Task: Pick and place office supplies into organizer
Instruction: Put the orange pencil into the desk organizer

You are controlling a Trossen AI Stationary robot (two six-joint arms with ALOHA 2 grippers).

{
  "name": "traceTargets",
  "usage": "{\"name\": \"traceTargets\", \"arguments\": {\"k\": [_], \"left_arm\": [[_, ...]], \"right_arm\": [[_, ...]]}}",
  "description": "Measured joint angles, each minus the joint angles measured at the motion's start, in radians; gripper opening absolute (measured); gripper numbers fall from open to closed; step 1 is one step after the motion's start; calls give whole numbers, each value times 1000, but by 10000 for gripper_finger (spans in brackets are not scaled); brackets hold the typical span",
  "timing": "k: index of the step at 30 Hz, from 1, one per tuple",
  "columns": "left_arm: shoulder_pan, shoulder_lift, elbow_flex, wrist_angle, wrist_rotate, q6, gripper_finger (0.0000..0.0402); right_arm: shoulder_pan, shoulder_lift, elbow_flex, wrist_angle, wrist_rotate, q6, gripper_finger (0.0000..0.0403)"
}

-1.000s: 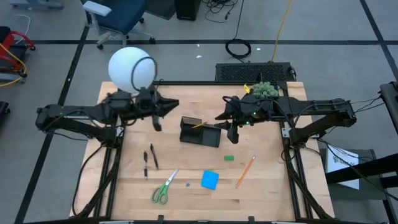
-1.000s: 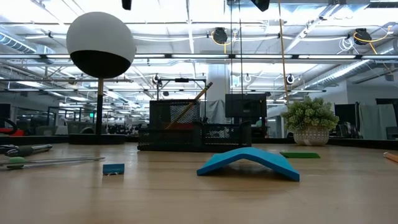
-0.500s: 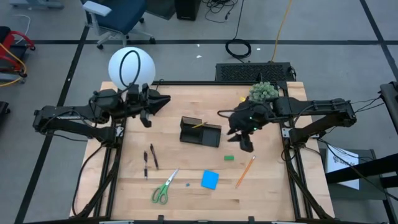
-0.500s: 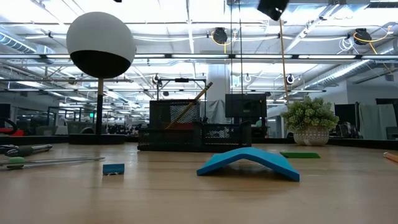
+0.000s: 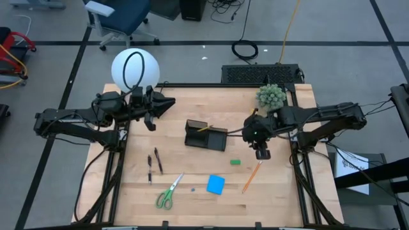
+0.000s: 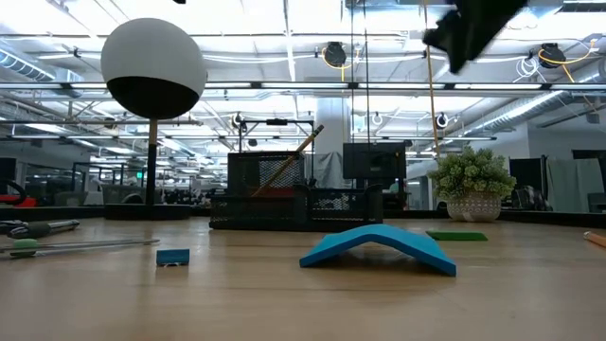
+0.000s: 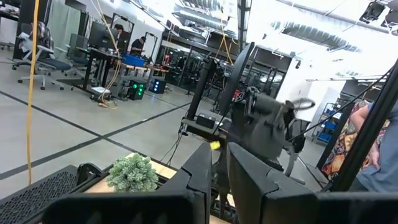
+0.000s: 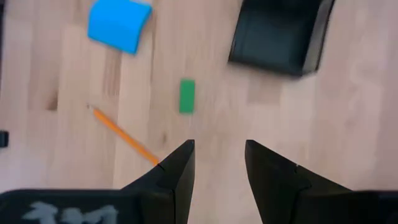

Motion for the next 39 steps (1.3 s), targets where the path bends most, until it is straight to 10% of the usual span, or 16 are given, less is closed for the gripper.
{"name": "traceTargets", "arguments": {"k": [14,39], "left_arm": [[0,0,0,0,-1,1,47],[0,0,0,0,-1,1,47]], "right_arm": [[91,14,-373,167,-156,-122,130],[274,203,-306,294,-71,-389,130]]}}
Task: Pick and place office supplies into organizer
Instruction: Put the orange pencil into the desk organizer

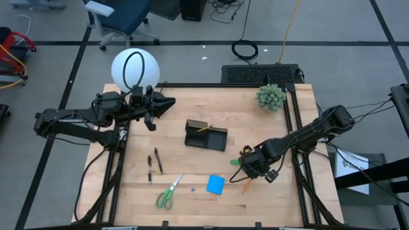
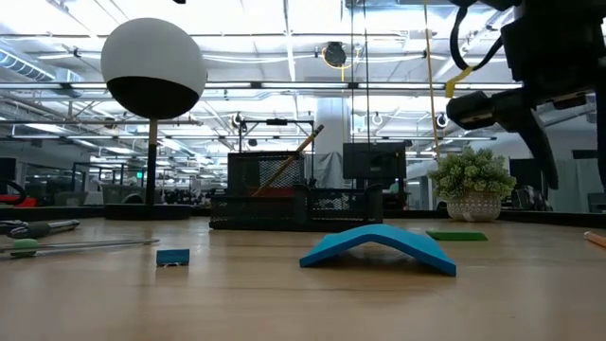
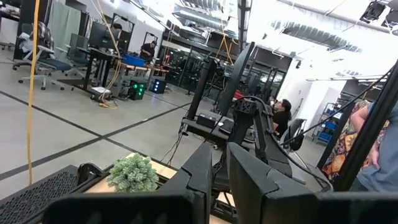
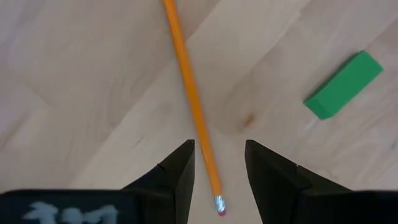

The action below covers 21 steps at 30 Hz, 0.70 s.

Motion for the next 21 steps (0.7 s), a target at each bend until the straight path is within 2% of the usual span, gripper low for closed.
{"name": "traceTargets", "arguments": {"k": [6,11,13,17,21], "left_arm": [[0,0,0,0,0,0,47],[0,0,0,0,0,0,47],[0,0,0,0,0,0,47],[0,0,0,0,0,0,47],[0,0,0,0,0,0,47]], "right_arm": [[1,7,0,17,0,77,130],[-12,6,0,32,34,258,130],[-28,6,2,31,59,442,130],[-58,5,16,53,73,973,130],[-80,5,16,80,72,1397,130]]}}
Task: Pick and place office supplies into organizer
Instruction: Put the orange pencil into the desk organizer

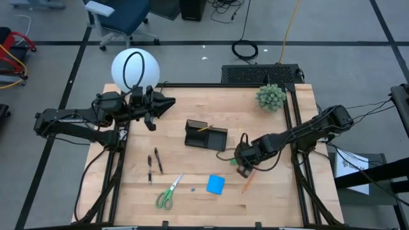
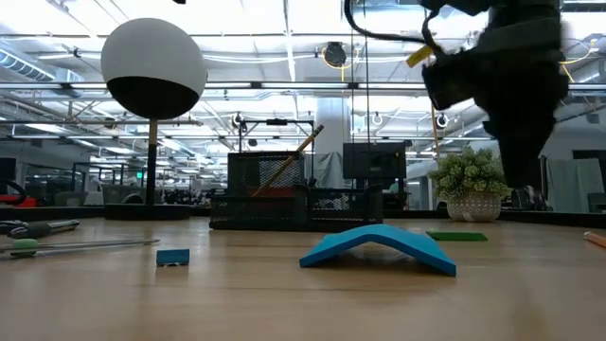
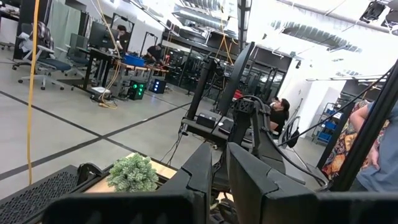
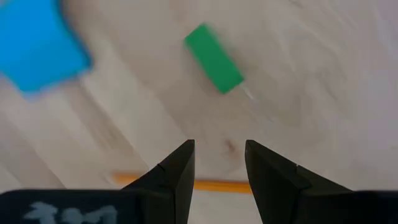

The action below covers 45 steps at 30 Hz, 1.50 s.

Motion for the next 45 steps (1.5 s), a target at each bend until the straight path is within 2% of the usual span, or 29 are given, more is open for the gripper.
{"name": "traceTargets", "arguments": {"k": [6,9,12,17,24,33,45], "left_arm": [[0,0,0,0,0,0,47],[0,0,0,0,0,0,47],[0,0,0,0,0,0,47],[0,0,0,0,0,0,47],[0,0,0,0,0,0,47],[0,0,0,0,0,0,47],[0,0,0,0,0,0,47]], "right_arm": [[-2,0,-3,25,57,485,130],[3,0,-17,33,62,661,130],[34,0,-29,35,116,838,130],[84,0,-63,36,132,1036,130],[142,0,-101,20,87,1219,130],[150,0,-104,-70,53,1233,130],[95,-1,-136,-13,40,1273,130]]}}
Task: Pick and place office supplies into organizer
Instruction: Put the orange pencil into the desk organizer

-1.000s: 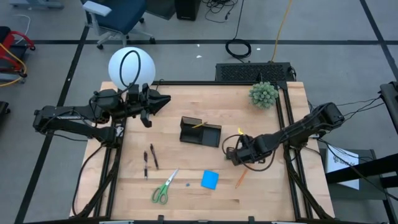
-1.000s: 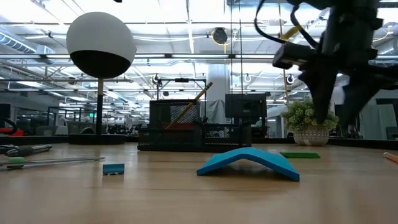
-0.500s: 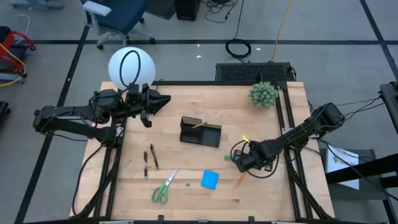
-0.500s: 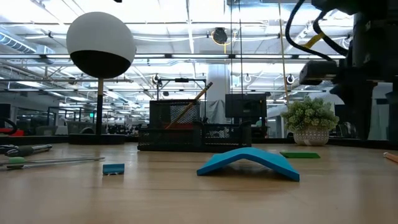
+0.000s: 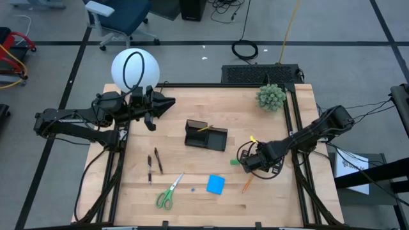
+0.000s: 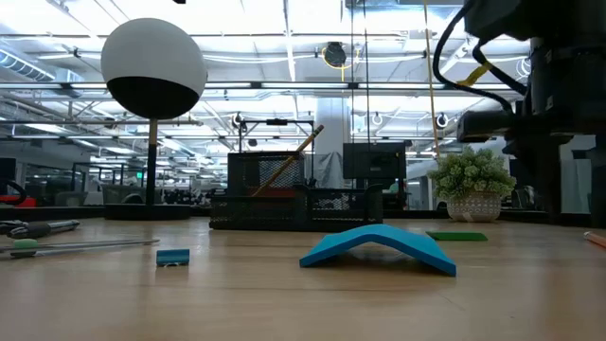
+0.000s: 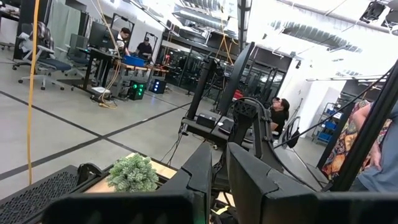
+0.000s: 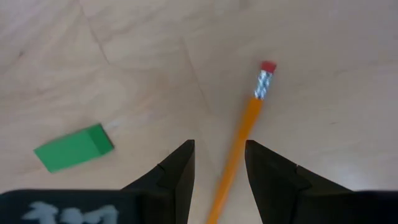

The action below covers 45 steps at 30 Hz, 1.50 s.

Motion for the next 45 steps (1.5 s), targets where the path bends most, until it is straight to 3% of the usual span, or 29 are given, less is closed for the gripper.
{"name": "traceTargets", "arguments": {"k": [19,45], "left_arm": [[0,0,0,0,0,0,47],[0,0,0,0,0,0,47]], "right_arm": [[-8,0,-21,-5,-64,43,130],[5,0,-74,79,-60,55,121]]}}
